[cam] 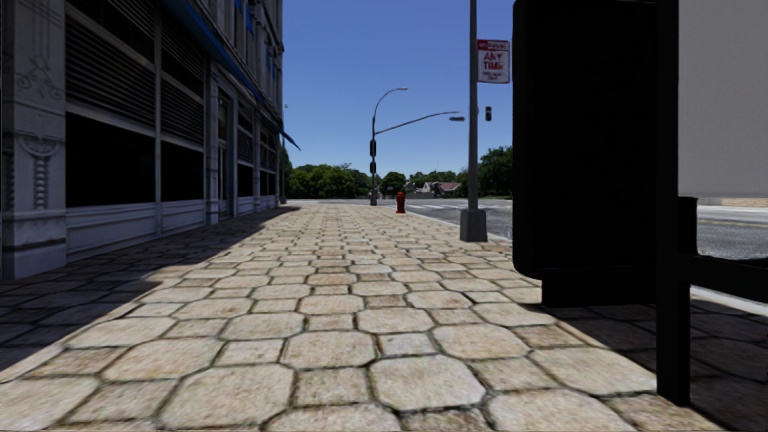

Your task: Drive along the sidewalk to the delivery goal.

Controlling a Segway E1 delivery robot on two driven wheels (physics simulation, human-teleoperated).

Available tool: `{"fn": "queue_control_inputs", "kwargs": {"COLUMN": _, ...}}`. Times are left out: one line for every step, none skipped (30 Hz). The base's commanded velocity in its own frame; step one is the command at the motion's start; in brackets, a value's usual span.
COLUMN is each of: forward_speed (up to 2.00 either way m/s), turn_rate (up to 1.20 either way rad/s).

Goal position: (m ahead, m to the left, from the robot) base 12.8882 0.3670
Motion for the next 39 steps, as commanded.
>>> {"fn": "queue_control_inputs", "kwargs": {"forward_speed": 2.00, "turn_rate": 0.00}}
{"fn": "queue_control_inputs", "kwargs": {"forward_speed": 2.00, "turn_rate": 0.00}}
{"fn": "queue_control_inputs", "kwargs": {"forward_speed": 2.00, "turn_rate": 0.00}}
{"fn": "queue_control_inputs", "kwargs": {"forward_speed": 2.00, "turn_rate": 0.00}}
{"fn": "queue_control_inputs", "kwargs": {"forward_speed": 2.00, "turn_rate": 0.00}}
{"fn": "queue_control_inputs", "kwargs": {"forward_speed": 2.00, "turn_rate": 0.00}}
{"fn": "queue_control_inputs", "kwargs": {"forward_speed": 2.00, "turn_rate": 0.00}}
{"fn": "queue_control_inputs", "kwargs": {"forward_speed": 2.00, "turn_rate": 0.00}}
{"fn": "queue_control_inputs", "kwargs": {"forward_speed": 2.00, "turn_rate": 0.00}}
{"fn": "queue_control_inputs", "kwargs": {"forward_speed": 2.00, "turn_rate": 0.00}}
{"fn": "queue_control_inputs", "kwargs": {"forward_speed": 2.00, "turn_rate": 0.00}}
{"fn": "queue_control_inputs", "kwargs": {"forward_speed": 2.00, "turn_rate": 0.00}}
{"fn": "queue_control_inputs", "kwargs": {"forward_speed": 2.00, "turn_rate": 0.00}}
{"fn": "queue_control_inputs", "kwargs": {"forward_speed": 2.00, "turn_rate": 0.00}}
{"fn": "queue_control_inputs", "kwargs": {"forward_speed": 2.00, "turn_rate": 0.00}}
{"fn": "queue_control_inputs", "kwargs": {"forward_speed": 2.00, "turn_rate": 0.00}}
{"fn": "queue_control_inputs", "kwargs": {"forward_speed": 2.00, "turn_rate": 0.00}}
{"fn": "queue_control_inputs", "kwargs": {"forward_speed": 2.00, "turn_rate": 0.00}}
{"fn": "queue_control_inputs", "kwargs": {"forward_speed": 2.00, "turn_rate": 0.00}}
{"fn": "queue_control_inputs", "kwargs": {"forward_speed": 2.00, "turn_rate": 0.00}}
{"fn": "queue_control_inputs", "kwargs": {"forward_speed": 2.00, "turn_rate": 0.00}}
{"fn": "queue_control_inputs", "kwargs": {"forward_speed": 2.00, "turn_rate": 0.00}}
{"fn": "queue_control_inputs", "kwargs": {"forward_speed": 2.00, "turn_rate": 0.00}}
{"fn": "queue_control_inputs", "kwargs": {"forward_speed": 2.00, "turn_rate": 0.00}}
{"fn": "queue_control_inputs", "kwargs": {"forward_speed": 2.00, "turn_rate": 0.00}}
{"fn": "queue_control_inputs", "kwargs": {"forward_speed": 2.00, "turn_rate": 0.00}}
{"fn": "queue_control_inputs", "kwargs": {"forward_speed": 2.00, "turn_rate": 0.00}}
{"fn": "queue_control_inputs", "kwargs": {"forward_speed": 2.00, "turn_rate": 0.00}}
{"fn": "queue_control_inputs", "kwargs": {"forward_speed": 2.00, "turn_rate": 0.00}}
{"fn": "queue_control_inputs", "kwargs": {"forward_speed": 2.00, "turn_rate": 0.00}}
{"fn": "queue_control_inputs", "kwargs": {"forward_speed": 2.00, "turn_rate": 0.00}}
{"fn": "queue_control_inputs", "kwargs": {"forward_speed": 2.00, "turn_rate": 0.00}}
{"fn": "queue_control_inputs", "kwargs": {"forward_speed": 2.00, "turn_rate": 0.00}}
{"fn": "queue_control_inputs", "kwargs": {"forward_speed": 2.00, "turn_rate": 0.00}}
{"fn": "queue_control_inputs", "kwargs": {"forward_speed": 2.00, "turn_rate": 0.00}}
{"fn": "queue_control_inputs", "kwargs": {"forward_speed": 2.00, "turn_rate": 0.00}}
{"fn": "queue_control_inputs", "kwargs": {"forward_speed": 2.00, "turn_rate": 0.00}}
{"fn": "queue_control_inputs", "kwargs": {"forward_speed": 2.00, "turn_rate": 0.00}}
{"fn": "queue_control_inputs", "kwargs": {"forward_speed": 2.00, "turn_rate": 0.00}}
